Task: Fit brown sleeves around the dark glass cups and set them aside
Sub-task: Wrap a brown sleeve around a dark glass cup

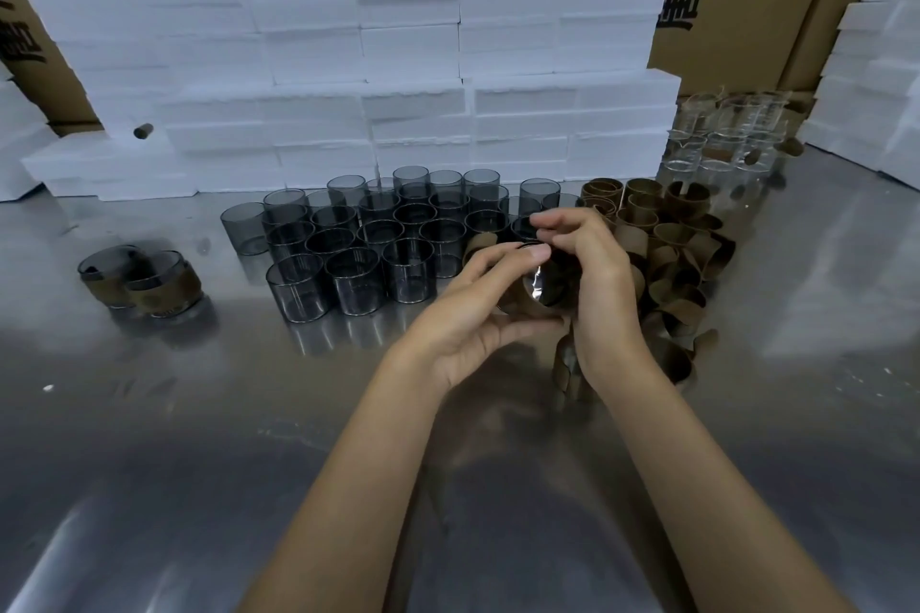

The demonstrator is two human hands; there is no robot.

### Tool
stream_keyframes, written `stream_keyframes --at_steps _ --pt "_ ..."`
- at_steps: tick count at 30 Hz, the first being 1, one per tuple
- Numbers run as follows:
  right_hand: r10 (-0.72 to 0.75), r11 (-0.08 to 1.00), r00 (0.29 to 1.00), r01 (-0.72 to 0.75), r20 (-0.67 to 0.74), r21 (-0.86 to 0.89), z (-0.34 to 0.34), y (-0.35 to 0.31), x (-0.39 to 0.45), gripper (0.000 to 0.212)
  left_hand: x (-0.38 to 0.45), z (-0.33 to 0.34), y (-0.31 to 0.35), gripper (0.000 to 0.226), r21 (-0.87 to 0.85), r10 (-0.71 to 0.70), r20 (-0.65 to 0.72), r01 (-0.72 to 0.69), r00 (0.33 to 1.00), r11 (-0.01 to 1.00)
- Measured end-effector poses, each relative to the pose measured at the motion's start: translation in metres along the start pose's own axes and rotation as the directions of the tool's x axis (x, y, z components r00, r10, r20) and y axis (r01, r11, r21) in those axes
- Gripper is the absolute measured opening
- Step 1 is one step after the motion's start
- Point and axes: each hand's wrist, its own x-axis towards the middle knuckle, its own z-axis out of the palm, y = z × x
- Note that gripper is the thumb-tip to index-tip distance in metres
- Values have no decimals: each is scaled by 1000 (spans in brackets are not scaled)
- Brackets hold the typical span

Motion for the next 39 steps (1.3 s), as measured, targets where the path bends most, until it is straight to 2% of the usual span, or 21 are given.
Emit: stream_keyframes --at_steps 2,5,8,10,13,16,21,23,36,39 --pt "37 999 998 -37 -49 -6 2 0 0 25 0 1 0 63 -4 -13 -11 13 1000 1000" --pt "105 991 994 -105 -9 -83 4 -1 -1 40 1 2 -1 51 -11 41 -26 -41 999 999" --pt "195 972 980 -190 25 -140 4 1 -1 32 2 1 -2 46 34 102 -20 -101 995 994" --pt "226 967 974 -223 12 -123 4 2 0 26 1 0 -1 48 107 107 -8 -105 994 989" --pt "211 965 977 -214 -36 -149 3 1 0 35 0 1 -1 64 219 114 3 -112 993 969" --pt "206 962 977 -213 -58 -173 2 1 1 42 0 2 -1 67 257 127 -11 -120 992 959" --pt "248 946 964 -261 -91 -190 -1 5 5 48 -1 1 -3 34 295 156 -47 -136 987 946" --pt "256 943 962 -270 -95 -193 -1 6 5 49 -1 1 -2 30 308 162 -70 -133 984 942" --pt "239 941 966 -256 -102 -220 -4 9 8 59 1 -3 -3 31 124 103 -57 -95 993 988" --pt "241 949 960 -264 -143 -173 -4 12 9 58 2 -4 -1 33 78 61 -39 -57 997 995"
